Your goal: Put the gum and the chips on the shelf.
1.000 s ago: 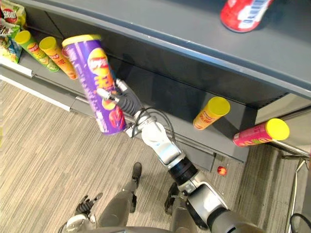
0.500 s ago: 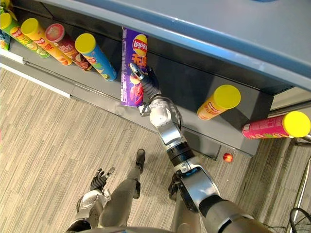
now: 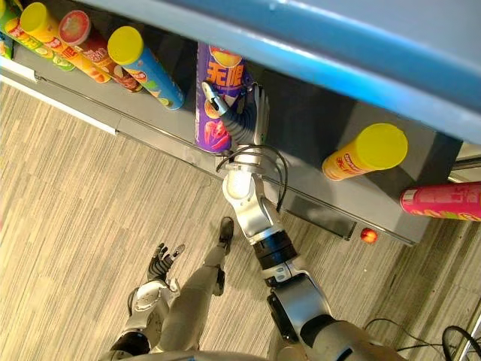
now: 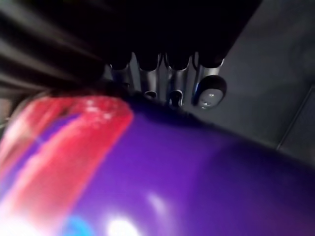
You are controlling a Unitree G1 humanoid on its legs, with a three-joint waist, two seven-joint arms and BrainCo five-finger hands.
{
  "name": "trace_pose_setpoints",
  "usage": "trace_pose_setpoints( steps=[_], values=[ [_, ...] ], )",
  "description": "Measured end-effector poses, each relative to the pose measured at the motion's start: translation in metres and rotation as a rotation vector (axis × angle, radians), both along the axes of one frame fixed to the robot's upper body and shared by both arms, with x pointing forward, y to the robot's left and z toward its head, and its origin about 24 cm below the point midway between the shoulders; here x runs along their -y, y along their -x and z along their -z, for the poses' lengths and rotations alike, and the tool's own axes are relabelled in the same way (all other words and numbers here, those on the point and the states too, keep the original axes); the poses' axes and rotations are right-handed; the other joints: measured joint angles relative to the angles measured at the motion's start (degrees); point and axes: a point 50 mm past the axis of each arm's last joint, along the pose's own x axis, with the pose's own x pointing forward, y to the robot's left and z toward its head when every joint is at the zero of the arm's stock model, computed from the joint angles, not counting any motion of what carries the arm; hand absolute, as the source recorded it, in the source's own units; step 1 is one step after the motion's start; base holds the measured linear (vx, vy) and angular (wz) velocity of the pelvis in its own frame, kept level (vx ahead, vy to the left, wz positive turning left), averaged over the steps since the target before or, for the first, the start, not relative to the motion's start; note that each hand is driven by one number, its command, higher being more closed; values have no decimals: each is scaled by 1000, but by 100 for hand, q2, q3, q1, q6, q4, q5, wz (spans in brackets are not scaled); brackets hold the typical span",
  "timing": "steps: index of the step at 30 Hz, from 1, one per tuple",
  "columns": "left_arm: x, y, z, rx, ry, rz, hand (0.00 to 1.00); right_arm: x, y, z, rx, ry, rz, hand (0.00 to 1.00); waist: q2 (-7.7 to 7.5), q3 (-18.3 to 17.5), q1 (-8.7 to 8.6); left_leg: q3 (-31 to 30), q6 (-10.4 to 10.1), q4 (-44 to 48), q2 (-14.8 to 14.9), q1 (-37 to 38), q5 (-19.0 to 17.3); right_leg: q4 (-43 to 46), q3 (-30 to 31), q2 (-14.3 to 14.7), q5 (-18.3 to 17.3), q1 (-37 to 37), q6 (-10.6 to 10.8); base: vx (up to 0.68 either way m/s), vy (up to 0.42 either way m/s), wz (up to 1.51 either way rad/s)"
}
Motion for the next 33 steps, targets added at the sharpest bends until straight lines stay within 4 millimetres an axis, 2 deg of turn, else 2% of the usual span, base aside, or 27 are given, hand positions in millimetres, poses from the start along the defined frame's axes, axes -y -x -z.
trace_pose_setpoints(
  steps=[5,13,21,28,33],
  values=[
    [4,0,0,2,7,2,0,8,0,0,18,-42,53,100,42,20,113,0,-29,64,0,-209,24,146,55,-10,-42,-244,-63,-2,-55,3],
    [5,-4,-2,20,4,5,0,11,1,2,58,-18,140,100,132,67,114,105,-107,58,12,-664,78,350,189,-31,-48,-846,-74,-63,-43,-5],
    [5,-13,-10,67,0,6,0,22,-1,2,78,21,235,100,153,78,132,274,-69,87,32,-872,113,448,278,-48,-48,-1110,-74,-25,-23,-2],
    [9,-23,-23,139,-2,30,0,30,7,-14,171,46,290,100,102,59,285,624,-13,785,221,-1369,-218,523,550,69,-46,-1420,-75,-45,-43,-13],
    [16,-31,-35,199,-3,68,0,27,16,-45,310,26,306,100,188,198,277,1208,-3,831,494,-1849,-146,518,584,108,66,-1972,-25,-84,-40,-5]
  ],
)
